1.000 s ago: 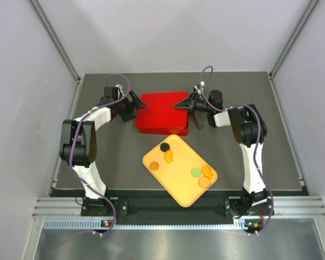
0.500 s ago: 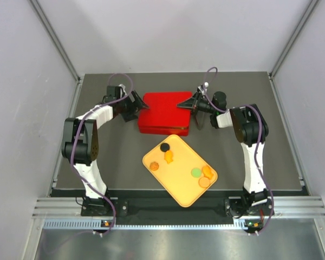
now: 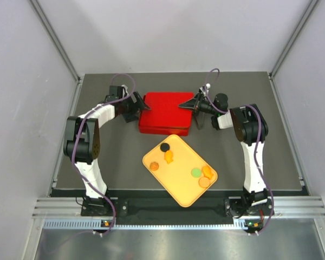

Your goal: Pack the cookies

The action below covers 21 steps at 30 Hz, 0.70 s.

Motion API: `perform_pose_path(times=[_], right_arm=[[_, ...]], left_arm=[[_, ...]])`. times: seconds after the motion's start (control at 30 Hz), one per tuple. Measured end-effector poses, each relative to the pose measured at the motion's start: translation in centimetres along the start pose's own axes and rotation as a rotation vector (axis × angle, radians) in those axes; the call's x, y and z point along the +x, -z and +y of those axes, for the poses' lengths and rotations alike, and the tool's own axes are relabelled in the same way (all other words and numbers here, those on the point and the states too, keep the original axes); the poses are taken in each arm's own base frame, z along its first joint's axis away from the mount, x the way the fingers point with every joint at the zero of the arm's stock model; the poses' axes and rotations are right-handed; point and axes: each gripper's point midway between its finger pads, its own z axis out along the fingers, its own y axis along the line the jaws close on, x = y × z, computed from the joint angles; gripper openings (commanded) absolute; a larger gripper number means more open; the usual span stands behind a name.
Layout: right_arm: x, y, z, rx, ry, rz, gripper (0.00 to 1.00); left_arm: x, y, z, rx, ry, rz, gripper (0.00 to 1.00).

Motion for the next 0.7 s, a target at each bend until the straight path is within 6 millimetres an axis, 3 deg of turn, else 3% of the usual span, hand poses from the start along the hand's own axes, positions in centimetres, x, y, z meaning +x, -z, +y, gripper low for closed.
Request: perform_pose_path(times=[0.23,0.53,0.7], right_arm=[[0.0,0.0,-1.1,-0.021,-0.087,-0.007,0.1],[0.0,-0.5,0.2,-0.048,-0.081,0.011,0.09],[0.3,-0.9,0.3,-0.05,-0.053,0.025,0.09]], left_arm=[[-0.1,0.2,-0.2,0.005,-0.002,-0.005,0.99],[-1.7,1.1,-1.8,0.037,-0.023,-0.047,0.99],[-2.1,1.3,-1.6,0.038,-0.017,-0.053,0.99]])
